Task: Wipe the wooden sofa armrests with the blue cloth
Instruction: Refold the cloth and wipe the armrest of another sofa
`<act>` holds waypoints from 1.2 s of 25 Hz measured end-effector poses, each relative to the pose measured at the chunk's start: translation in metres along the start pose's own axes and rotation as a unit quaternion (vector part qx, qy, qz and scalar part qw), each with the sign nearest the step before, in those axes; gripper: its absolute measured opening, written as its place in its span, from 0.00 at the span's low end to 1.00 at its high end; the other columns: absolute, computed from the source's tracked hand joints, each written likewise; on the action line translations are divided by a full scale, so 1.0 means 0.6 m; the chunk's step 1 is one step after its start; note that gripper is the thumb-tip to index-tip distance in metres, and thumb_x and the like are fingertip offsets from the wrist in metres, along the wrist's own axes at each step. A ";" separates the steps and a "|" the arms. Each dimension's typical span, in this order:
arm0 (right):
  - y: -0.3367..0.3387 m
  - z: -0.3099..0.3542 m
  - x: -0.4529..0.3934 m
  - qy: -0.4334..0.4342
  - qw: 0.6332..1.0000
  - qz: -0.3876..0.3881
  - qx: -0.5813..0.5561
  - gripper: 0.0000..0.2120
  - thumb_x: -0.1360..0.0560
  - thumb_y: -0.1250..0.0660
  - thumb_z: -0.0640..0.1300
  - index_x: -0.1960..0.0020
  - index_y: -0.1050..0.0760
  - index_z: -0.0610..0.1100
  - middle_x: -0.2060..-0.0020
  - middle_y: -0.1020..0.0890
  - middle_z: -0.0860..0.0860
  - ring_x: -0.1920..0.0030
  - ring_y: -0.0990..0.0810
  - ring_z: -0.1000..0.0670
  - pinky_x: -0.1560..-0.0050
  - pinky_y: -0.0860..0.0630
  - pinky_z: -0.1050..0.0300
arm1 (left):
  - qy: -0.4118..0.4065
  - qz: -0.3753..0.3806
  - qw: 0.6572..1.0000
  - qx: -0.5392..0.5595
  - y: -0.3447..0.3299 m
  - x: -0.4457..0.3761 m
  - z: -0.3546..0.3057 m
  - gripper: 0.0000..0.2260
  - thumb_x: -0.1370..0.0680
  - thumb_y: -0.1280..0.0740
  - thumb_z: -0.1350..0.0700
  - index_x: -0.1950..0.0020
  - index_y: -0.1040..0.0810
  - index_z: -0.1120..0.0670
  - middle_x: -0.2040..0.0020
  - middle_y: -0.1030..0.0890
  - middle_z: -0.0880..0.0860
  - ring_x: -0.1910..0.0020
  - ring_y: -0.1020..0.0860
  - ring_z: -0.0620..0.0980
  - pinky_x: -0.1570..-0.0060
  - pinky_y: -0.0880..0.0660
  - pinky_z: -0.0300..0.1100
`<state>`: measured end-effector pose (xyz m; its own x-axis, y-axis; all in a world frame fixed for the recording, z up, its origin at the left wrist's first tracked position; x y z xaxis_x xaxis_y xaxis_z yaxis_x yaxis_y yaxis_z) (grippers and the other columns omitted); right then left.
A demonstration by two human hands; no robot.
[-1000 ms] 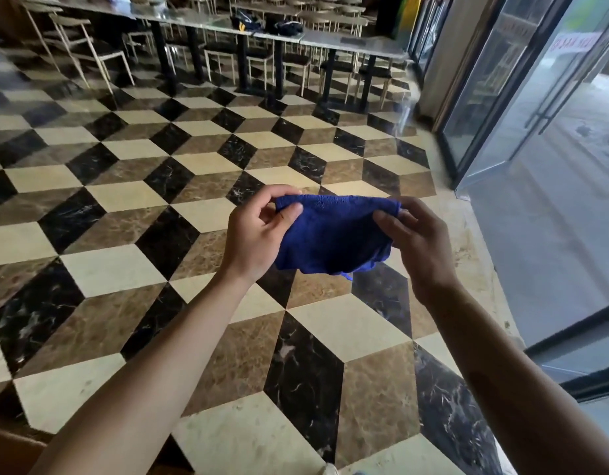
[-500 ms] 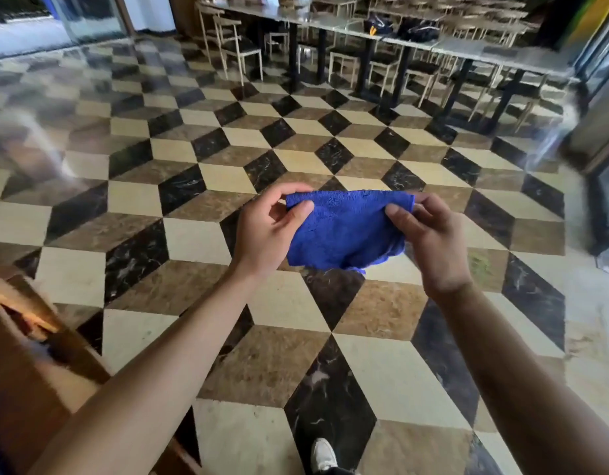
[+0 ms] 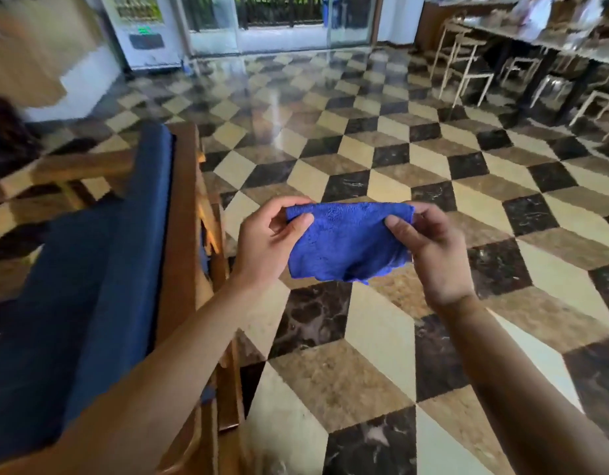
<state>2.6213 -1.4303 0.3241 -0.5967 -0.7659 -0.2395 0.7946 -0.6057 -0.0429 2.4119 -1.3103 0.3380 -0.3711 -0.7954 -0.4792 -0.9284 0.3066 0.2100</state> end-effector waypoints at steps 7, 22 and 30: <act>-0.212 -0.037 -0.062 -0.024 0.991 0.127 -0.038 0.04 0.24 0.30 0.35 0.52 0.21 0.43 0.59 0.14 0.51 0.55 0.15 0.52 0.51 0.19 0.56 | 0.040 -0.097 0.993 -0.047 0.181 -0.008 0.056 0.10 0.22 0.30 0.60 0.48 0.20 0.44 0.57 0.16 0.49 0.55 0.17 0.49 0.53 0.21 0.45; -0.412 -0.058 -0.179 -0.012 0.983 0.179 -0.037 0.05 0.23 0.32 0.34 0.51 0.22 0.42 0.59 0.13 0.54 0.54 0.14 0.54 0.55 0.20 0.63 | 0.034 -0.138 0.989 -0.030 0.320 -0.123 0.170 0.08 0.22 0.30 0.62 0.44 0.20 0.54 0.50 0.17 0.42 0.49 0.18 0.43 0.48 0.21 0.38; -0.473 -0.102 -0.289 -0.018 0.985 0.168 -0.046 0.04 0.23 0.33 0.32 0.49 0.23 0.37 0.63 0.14 0.56 0.59 0.15 0.58 0.59 0.22 0.67 | 0.034 -0.139 0.989 -0.031 0.335 -0.231 0.251 0.08 0.22 0.30 0.63 0.43 0.20 0.57 0.50 0.18 0.43 0.49 0.18 0.40 0.48 0.22 0.36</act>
<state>2.5062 -1.1126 0.3183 -0.3005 -0.9279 -0.2207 0.9537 -0.2955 -0.0560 2.2740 -1.0596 0.3183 -0.0969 -0.8783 -0.4683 -0.9907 0.0400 0.1300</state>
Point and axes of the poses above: each hand's wrist, its own x-axis away from the middle knuckle, its own y-axis out of the back of the hand, z = x × y, the point moved 9 cm from there along -x, towards the middle knuckle
